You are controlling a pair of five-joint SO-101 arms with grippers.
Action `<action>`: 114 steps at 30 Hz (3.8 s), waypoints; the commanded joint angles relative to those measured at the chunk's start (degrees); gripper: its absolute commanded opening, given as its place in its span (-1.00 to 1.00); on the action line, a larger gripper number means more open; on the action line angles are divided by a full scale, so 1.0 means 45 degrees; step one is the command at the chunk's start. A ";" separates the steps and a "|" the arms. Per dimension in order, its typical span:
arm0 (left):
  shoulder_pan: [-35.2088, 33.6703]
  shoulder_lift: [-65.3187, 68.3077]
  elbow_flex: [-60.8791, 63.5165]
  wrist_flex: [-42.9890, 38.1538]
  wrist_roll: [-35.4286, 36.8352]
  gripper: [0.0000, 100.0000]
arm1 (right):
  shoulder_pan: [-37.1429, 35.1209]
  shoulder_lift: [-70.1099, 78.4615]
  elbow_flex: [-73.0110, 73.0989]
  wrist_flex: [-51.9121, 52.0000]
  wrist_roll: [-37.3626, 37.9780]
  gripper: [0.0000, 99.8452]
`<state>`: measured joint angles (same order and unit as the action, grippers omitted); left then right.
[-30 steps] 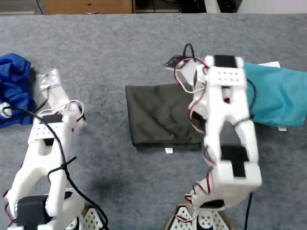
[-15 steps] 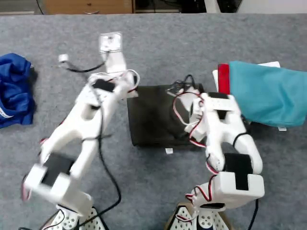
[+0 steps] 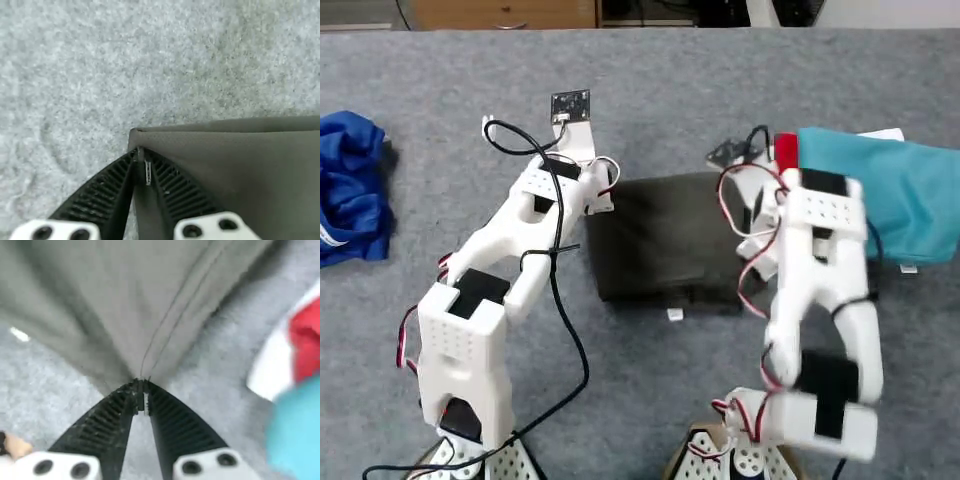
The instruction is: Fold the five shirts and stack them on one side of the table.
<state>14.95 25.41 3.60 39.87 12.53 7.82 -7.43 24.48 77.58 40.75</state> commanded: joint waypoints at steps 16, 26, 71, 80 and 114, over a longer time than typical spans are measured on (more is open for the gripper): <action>-0.2286 -0.8860 0.5548 0.2247 -0.2247 -0.96 | -0.0772 -0.5480 0.2901 0.1543 -0.5724 -0.44; -0.3712 -0.8723 0.9866 -0.1661 -0.2325 -0.96 | -0.3448 0.0010 0.1514 -0.2989 -1.2190 -0.27; -0.3712 -0.8762 0.9866 -0.1680 -0.2852 -0.96 | 0.2530 0.6554 -1.6264 0.5353 -0.6408 -1.00; -0.3712 -0.8762 0.9885 -0.1680 -0.2852 -0.96 | 0.5949 0.6613 -1.6166 0.4063 -0.4239 -0.99; -0.4337 -0.8723 1.0022 -0.1250 -0.2774 -0.96 | 0.5499 1.1614 -1.8256 0.1387 -0.6779 -0.80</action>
<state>-3.87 -12.04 49.32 33.98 -0.04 31.21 41.01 -57.71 91.82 10.77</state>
